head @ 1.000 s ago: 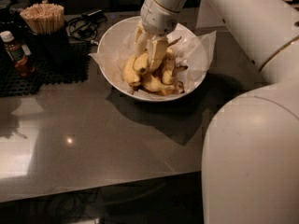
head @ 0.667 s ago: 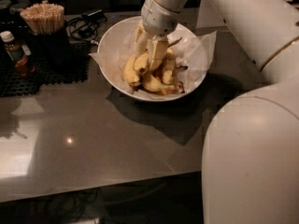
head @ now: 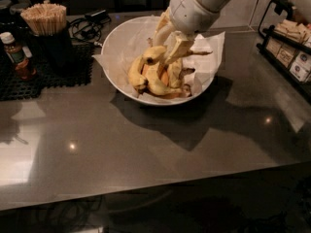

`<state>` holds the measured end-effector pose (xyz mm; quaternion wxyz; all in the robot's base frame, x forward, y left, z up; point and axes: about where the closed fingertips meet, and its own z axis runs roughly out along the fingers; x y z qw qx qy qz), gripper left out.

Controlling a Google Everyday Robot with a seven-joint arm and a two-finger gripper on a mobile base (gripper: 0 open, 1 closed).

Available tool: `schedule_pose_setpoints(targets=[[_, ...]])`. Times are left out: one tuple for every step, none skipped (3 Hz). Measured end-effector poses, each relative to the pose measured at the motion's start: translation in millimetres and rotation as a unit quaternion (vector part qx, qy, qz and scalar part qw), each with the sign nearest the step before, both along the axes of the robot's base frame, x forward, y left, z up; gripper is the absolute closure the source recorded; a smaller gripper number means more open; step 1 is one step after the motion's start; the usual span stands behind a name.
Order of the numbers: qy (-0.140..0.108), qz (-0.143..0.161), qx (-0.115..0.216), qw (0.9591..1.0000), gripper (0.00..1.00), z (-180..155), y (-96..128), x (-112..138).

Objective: Pick banana from white bowl

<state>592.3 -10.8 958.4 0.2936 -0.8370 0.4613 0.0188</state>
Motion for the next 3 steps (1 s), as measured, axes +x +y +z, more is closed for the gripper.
schedule_pose_setpoints(targets=[[-0.064, -0.052, 0.033, 0.996, 1.0, 29.8, -31.7, -34.7], [-0.09, -0.07, 0.042, 0.9926, 1.0, 42.0, -37.6, -40.1], [-0.09, -0.07, 0.042, 0.9926, 1.0, 38.7, -38.2, -40.4]])
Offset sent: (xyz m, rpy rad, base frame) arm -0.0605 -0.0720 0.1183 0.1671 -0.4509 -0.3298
